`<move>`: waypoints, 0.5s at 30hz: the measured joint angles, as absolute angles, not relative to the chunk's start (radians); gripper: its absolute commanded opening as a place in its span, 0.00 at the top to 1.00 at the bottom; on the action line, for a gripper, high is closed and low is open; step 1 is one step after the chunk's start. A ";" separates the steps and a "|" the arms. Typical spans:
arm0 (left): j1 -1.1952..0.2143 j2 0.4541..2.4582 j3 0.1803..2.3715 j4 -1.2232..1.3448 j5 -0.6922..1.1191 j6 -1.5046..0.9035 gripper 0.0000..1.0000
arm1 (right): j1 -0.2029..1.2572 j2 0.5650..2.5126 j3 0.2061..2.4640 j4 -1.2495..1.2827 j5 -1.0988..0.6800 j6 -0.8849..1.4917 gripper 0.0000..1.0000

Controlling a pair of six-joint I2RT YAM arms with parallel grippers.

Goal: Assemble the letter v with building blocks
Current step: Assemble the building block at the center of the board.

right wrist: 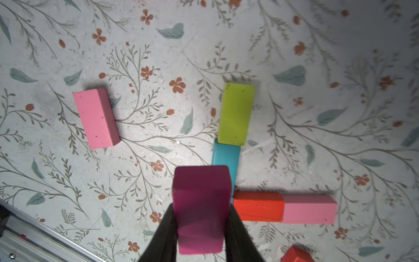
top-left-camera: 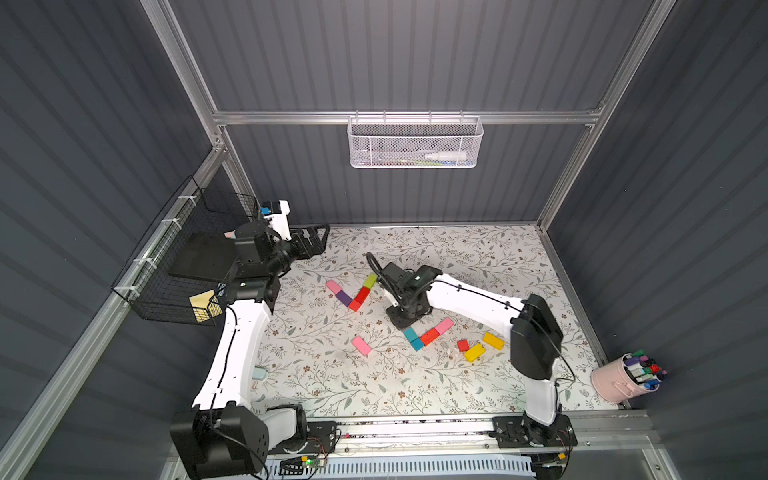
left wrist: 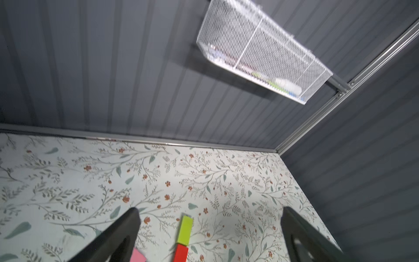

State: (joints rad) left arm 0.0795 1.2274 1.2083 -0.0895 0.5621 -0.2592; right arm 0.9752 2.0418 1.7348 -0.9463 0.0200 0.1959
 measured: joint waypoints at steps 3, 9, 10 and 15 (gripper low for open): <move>0.083 1.228 1.238 -0.084 0.578 -0.259 0.00 | 1.018 2.141 1.836 -0.958 0.021 0.192 0.93; 0.089 1.238 1.235 -0.088 0.594 -0.259 0.00 | 1.078 2.299 2.076 -1.020 0.018 0.182 0.93; 0.089 1.238 1.233 -0.088 0.596 -0.259 0.00 | 1.084 2.317 2.107 -1.027 0.018 0.179 0.93; 0.093 1.238 1.230 -0.087 0.605 -0.259 0.00 | 1.103 2.402 2.249 -1.071 0.014 0.159 0.93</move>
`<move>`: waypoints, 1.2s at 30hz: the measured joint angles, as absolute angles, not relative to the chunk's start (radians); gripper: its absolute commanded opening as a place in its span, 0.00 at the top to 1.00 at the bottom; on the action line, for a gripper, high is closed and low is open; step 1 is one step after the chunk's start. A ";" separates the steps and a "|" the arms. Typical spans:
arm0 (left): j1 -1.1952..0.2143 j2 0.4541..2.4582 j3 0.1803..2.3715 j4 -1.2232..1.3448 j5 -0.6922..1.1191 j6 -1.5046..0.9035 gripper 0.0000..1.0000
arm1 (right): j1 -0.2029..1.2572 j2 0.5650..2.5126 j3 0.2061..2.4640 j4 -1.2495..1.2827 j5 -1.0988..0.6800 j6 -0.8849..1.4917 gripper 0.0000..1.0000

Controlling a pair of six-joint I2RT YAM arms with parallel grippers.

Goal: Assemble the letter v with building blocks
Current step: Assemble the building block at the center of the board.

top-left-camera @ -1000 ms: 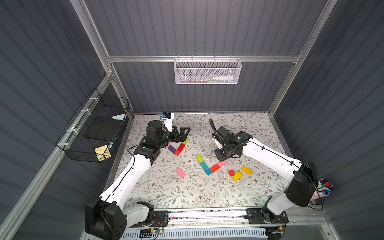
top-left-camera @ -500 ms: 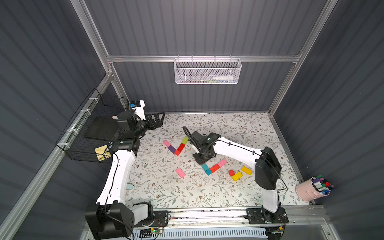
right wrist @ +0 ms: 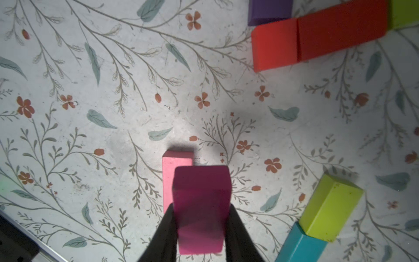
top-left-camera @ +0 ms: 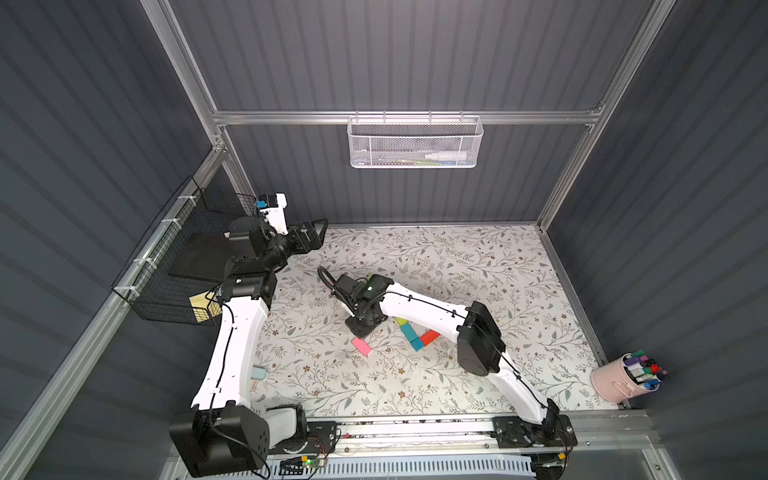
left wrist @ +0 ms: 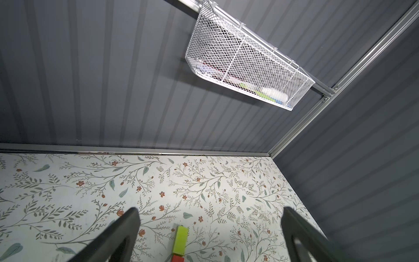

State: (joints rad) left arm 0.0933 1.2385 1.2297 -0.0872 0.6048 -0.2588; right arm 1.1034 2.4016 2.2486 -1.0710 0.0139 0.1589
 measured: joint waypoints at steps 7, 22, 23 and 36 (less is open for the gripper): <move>0.094 1.238 1.230 -0.088 0.611 -0.258 0.00 | 1.108 2.461 2.302 -1.073 0.005 0.113 0.92; 0.100 1.242 1.225 -0.088 0.615 -0.253 0.00 | 1.108 2.568 2.476 -1.052 -0.021 0.056 0.91; 0.100 1.243 1.224 -0.088 0.615 -0.251 0.00 | 1.108 2.574 2.479 -1.052 -0.024 0.055 0.91; 0.100 1.264 1.203 -0.087 0.620 -0.245 0.00 | 1.108 2.647 2.543 -1.042 -0.057 0.050 0.90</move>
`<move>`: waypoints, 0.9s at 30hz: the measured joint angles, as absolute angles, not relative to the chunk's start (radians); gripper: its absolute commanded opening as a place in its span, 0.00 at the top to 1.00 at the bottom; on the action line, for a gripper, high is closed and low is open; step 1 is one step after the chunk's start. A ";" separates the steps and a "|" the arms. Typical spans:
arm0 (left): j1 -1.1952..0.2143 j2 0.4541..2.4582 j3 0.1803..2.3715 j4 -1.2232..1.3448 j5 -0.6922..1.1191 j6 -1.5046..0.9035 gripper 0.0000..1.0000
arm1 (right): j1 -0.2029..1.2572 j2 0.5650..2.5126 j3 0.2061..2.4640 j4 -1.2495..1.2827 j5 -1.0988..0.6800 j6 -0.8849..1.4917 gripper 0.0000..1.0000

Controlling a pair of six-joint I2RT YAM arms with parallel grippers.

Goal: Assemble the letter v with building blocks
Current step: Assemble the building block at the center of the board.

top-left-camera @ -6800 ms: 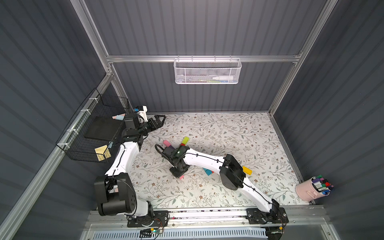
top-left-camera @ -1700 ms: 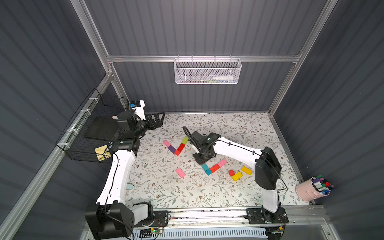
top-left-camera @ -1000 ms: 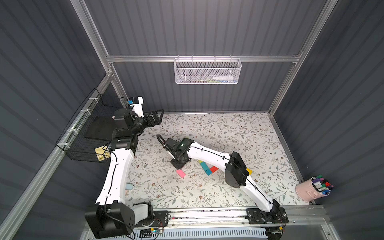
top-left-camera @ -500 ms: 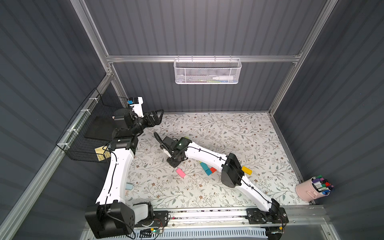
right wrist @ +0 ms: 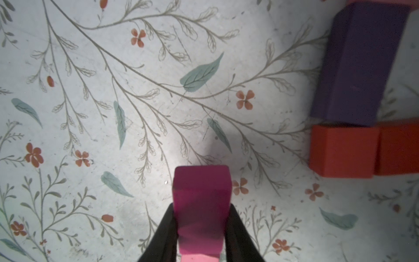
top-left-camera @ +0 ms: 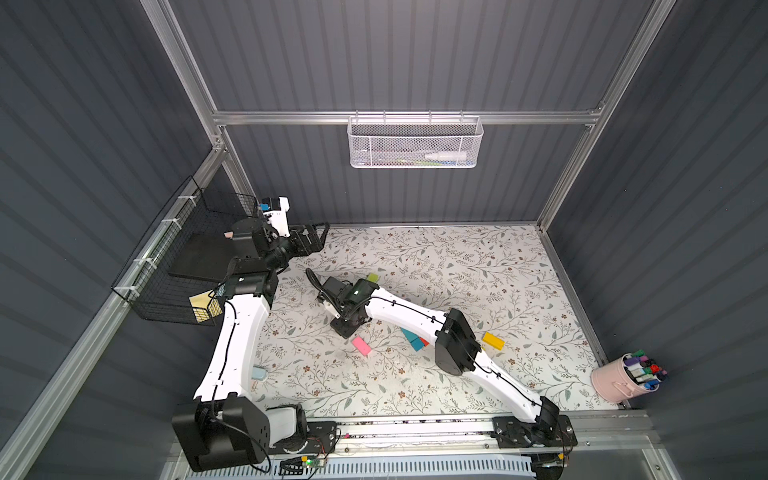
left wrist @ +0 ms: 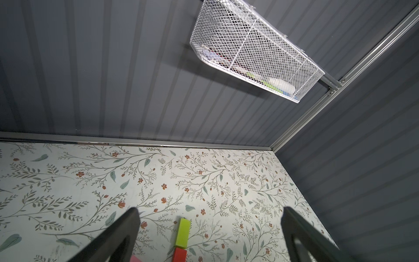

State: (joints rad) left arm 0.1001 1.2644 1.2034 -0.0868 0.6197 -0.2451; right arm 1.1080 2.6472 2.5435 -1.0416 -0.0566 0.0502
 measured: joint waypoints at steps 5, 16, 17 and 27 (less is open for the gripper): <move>0.100 1.268 1.191 -0.086 0.622 -0.242 0.00 | 1.108 2.648 2.543 -1.042 -0.057 0.044 0.90; 0.101 1.268 1.182 -0.087 0.630 -0.239 0.01 | 1.108 2.656 2.543 -1.045 -0.044 0.043 0.89; 0.101 1.268 1.182 -0.087 0.632 -0.237 0.00 | 1.108 2.659 2.543 -1.045 -0.044 0.043 0.89; 0.101 1.268 1.181 -0.087 0.638 -0.231 0.01 | 1.108 2.669 2.541 -1.043 -0.035 0.043 0.89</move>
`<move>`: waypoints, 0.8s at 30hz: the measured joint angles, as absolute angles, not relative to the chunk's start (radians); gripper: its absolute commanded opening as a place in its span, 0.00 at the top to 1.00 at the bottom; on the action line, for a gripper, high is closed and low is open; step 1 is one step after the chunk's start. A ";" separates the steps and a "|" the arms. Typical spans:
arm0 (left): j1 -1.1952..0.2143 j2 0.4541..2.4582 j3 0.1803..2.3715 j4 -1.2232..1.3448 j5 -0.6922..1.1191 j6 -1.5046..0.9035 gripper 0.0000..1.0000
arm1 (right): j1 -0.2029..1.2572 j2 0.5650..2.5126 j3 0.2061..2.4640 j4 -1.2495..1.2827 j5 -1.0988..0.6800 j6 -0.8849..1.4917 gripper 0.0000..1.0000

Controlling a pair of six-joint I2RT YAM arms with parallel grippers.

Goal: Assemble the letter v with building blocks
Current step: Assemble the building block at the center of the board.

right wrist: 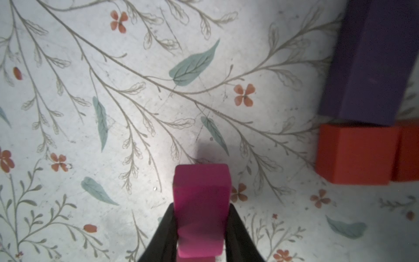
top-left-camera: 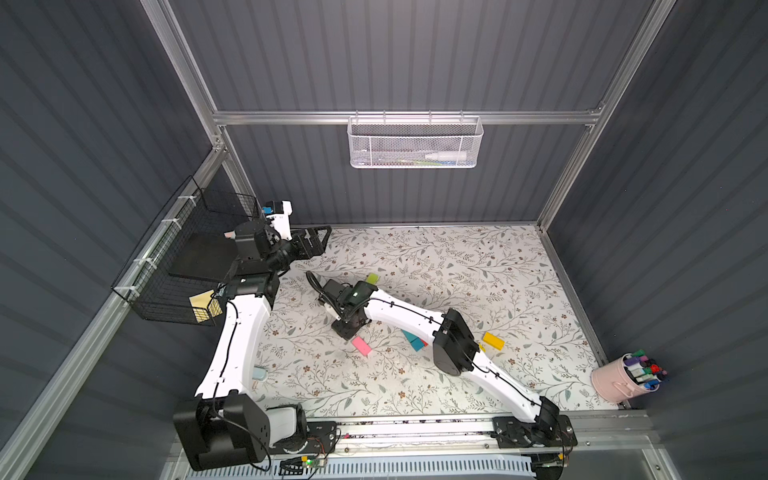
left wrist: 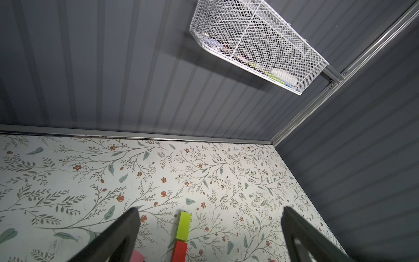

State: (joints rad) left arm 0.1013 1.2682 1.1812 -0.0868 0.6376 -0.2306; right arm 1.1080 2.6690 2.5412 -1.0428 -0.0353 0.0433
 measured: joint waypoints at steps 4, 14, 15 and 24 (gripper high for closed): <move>0.101 1.268 1.181 -0.087 0.638 -0.224 0.00 | 1.108 2.669 2.540 -1.044 -0.023 0.044 0.89; 0.101 1.268 1.181 -0.087 0.638 -0.218 0.00 | 1.108 2.669 2.530 -1.038 -0.004 0.052 0.87; 0.101 1.268 1.181 -0.086 0.638 -0.216 0.00 | 1.108 2.669 2.530 -1.038 -0.004 0.052 0.87; 0.101 1.268 1.181 -0.087 0.637 -0.213 0.00 | 1.109 2.667 2.516 -1.024 -0.012 0.056 0.79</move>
State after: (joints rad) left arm 0.1013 1.2682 1.1812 -0.0868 0.6373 -0.2127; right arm 1.1088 2.6667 2.5156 -1.0237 -0.0120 0.0555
